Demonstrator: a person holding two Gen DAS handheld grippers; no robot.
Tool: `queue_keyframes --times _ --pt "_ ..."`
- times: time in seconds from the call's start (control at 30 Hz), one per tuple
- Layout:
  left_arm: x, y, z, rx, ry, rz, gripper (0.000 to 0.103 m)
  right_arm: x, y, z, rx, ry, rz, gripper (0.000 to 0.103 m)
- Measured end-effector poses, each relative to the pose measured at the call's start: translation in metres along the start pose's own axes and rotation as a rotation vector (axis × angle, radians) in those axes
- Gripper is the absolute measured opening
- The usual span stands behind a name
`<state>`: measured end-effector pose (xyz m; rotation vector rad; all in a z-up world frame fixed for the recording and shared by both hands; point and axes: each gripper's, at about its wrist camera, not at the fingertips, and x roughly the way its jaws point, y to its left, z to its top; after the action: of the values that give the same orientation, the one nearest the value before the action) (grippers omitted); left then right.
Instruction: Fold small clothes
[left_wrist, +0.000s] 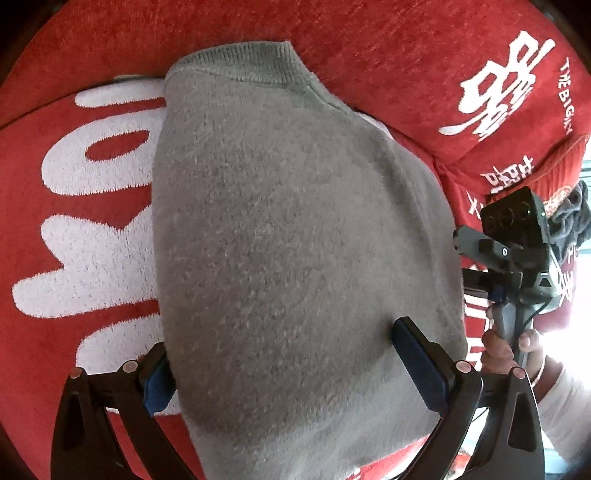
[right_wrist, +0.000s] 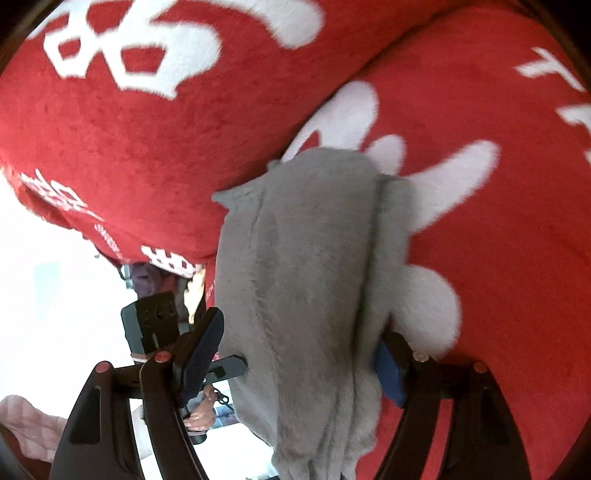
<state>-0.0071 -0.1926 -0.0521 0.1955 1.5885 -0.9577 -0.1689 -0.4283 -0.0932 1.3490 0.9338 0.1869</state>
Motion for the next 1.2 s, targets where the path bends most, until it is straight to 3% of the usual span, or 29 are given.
queue_keyframes --times 0.1,0.17,0.2,0.23,0.33,0.53,0.73,1.03,1.2 --pt "0.001 -0.002 -0.001 -0.008 -0.009 0.003 0.1 0.007 0.003 0.002 0.015 -0.003 -0.019 0.077" --pt "-0.006 0.002 -0.002 -0.036 -0.038 0.018 0.086 0.008 0.0 0.002 0.056 0.005 -0.068 0.059" --pt "-0.012 0.005 -0.003 -0.047 -0.054 0.002 0.077 0.009 -0.002 0.001 0.074 0.011 -0.075 0.04" --pt "-0.017 0.006 -0.005 -0.049 -0.068 -0.012 0.067 0.005 -0.003 -0.002 0.08 -0.001 -0.072 0.037" --pt "-0.032 0.006 -0.011 -0.004 -0.093 -0.042 0.052 0.0 0.011 -0.008 0.065 -0.026 -0.054 0.033" --pt "-0.06 0.005 -0.02 0.002 -0.117 -0.115 0.05 -0.004 0.044 -0.024 0.069 -0.034 0.008 0.032" --pt "-0.111 0.012 -0.044 0.027 -0.165 -0.13 0.05 -0.005 0.085 -0.044 0.038 -0.03 0.044 0.032" --pt "-0.164 0.063 -0.099 0.021 -0.176 -0.03 0.05 0.049 0.139 -0.087 0.017 0.044 0.095 0.032" --pt "-0.156 0.103 -0.121 -0.022 -0.167 0.03 0.05 0.098 0.135 -0.105 0.049 0.099 0.091 0.032"
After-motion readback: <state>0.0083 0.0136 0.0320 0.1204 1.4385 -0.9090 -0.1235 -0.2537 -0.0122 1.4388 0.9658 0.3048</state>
